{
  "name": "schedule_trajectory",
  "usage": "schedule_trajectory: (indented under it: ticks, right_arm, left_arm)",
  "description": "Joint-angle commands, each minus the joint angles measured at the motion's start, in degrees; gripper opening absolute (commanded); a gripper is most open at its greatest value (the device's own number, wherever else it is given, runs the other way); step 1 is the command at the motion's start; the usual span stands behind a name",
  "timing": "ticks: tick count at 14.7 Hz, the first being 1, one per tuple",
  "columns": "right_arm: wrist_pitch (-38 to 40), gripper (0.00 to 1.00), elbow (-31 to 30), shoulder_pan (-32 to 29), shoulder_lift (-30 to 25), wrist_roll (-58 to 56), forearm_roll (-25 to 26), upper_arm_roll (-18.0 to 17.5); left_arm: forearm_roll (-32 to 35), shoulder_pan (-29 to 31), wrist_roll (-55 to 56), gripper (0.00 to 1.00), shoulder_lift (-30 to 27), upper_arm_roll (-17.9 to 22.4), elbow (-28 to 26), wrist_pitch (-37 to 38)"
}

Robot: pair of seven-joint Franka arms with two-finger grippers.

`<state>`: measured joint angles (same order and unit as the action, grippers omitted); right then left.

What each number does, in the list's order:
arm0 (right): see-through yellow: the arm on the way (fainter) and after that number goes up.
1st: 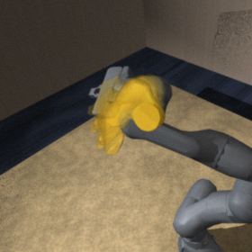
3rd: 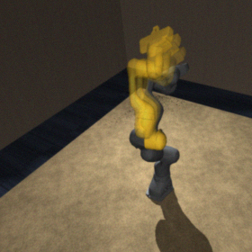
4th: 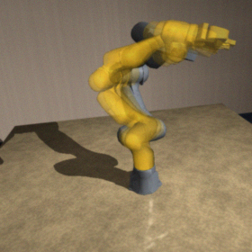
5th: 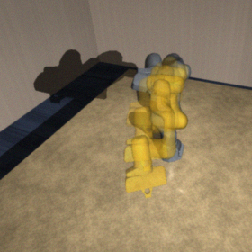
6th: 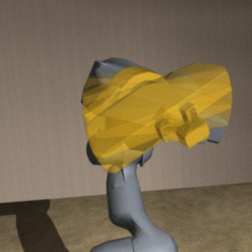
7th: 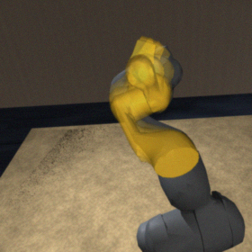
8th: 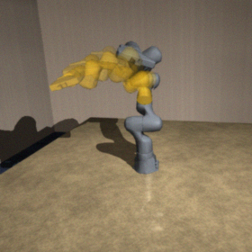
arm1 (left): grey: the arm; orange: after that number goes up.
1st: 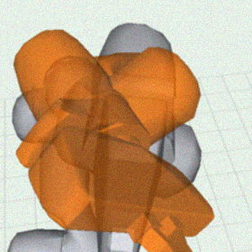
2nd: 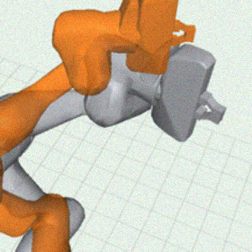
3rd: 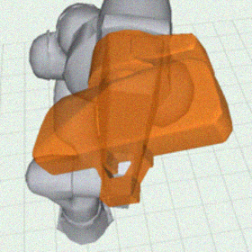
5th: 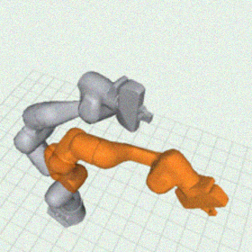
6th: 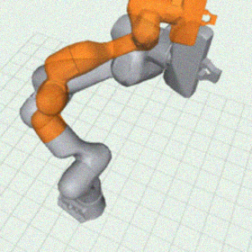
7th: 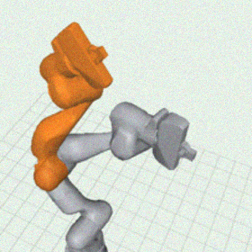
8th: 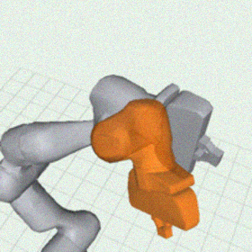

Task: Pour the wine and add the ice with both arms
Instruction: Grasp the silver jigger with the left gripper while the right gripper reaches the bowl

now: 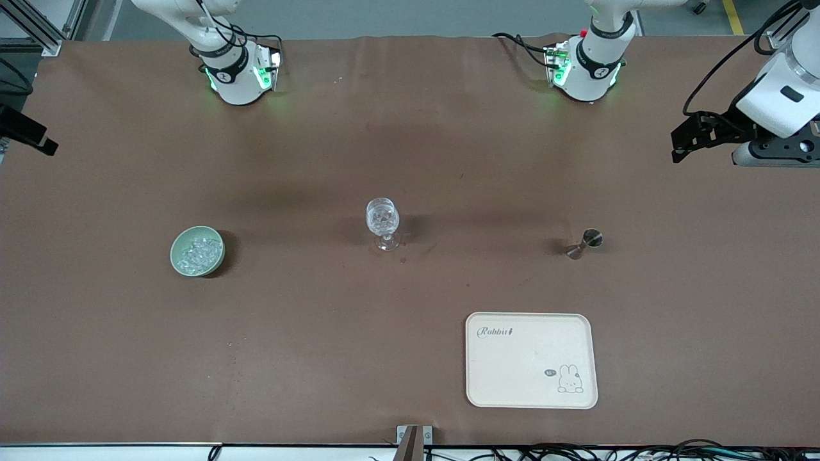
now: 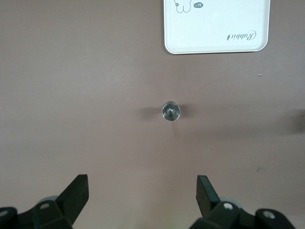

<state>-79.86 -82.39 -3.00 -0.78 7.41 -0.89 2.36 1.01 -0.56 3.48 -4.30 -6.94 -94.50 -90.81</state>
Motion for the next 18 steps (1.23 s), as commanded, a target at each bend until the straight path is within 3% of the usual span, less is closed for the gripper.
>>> schedule_trajectory:
  ticks: [1,6,9,13,18]
  right_arm:
    - [1.5,1.00,0.8,-0.8,0.0,1.4,-0.6,-0.5]
    - [2.0,1.00,0.8,-0.8,0.0,1.5,-0.6,-1.2]
    - [1.9,1.00,0.8,-0.8,0.0,1.4,-0.6,-1.2]
    - [1.2,1.00,-0.6,0.4,2.4,1.4,-0.5,-1.2]
    - [-14.2,1.00,-16.1,2.6,3.2,1.3,-0.5,-1.2]
  left_arm:
    - [0.7,0.1,-0.6,1.00,-0.6,-0.2,0.4,1.2]
    - [0.3,2.5,-0.9,1.00,5.5,1.4,5.5,2.0]
    - [-1.0,4.2,-1.1,1.00,9.8,1.4,5.2,2.7]
    - [-3.8,7.5,10.5,1.00,16.1,1.5,5.3,2.7]
    - [-11.1,12.4,19.2,1.00,26.7,1.4,5.5,0.2]
